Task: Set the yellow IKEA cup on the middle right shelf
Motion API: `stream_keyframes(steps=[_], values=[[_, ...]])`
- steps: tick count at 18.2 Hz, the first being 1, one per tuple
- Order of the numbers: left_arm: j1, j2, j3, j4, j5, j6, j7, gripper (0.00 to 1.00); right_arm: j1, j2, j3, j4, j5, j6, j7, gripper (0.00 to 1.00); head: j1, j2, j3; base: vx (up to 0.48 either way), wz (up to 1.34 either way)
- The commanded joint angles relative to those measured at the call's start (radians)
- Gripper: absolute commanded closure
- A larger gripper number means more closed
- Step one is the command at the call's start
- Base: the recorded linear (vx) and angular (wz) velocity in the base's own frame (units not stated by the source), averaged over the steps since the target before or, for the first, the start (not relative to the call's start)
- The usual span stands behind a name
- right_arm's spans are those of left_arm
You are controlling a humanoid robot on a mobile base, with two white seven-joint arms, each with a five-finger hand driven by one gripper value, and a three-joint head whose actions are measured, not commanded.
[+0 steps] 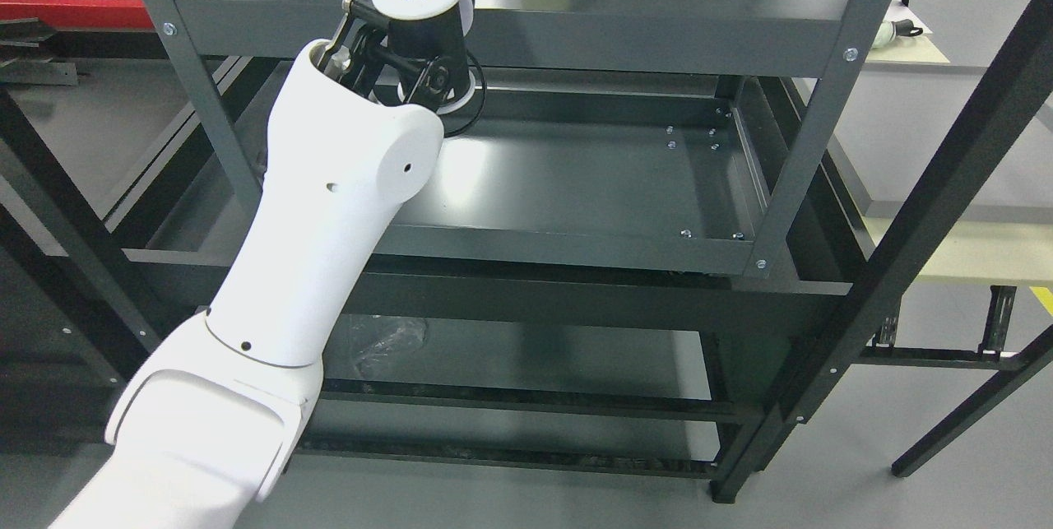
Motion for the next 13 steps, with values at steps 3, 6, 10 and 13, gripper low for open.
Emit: stream_keyframes(steps=[3,6,10,13], values=[[0.180,0.154,-0.138,-0.405,-0.003,-0.200,-0.127,0.01,0.011,-0.017,0.017,0.000,-0.025,0.001,-0.215,0.01,0.0000,0.000,0.000,-0.033,0.04],[0.217,0.178,-0.249,-0.438,-0.003,-0.283,-0.195,0.01,0.011,-0.017,0.017,0.000,-0.025,0.001,-0.215,0.01,0.0000,0.000,0.000,-0.055,0.05],[0.275,0.180,-0.415,-0.438,-0.004,-0.418,-0.377,0.01,0.011,-0.017,0.017,0.000,-0.025,0.001,-0.215,0.01,0.0000,0.000,0.000,-0.075,0.10],[0.346,0.180,-0.525,-0.436,-0.019,-0.452,-0.493,0.01,0.011,-0.017,0.017,0.000,-0.025,0.001,-0.215,0.01,0.0000,0.000,0.000,-0.102,0.12]])
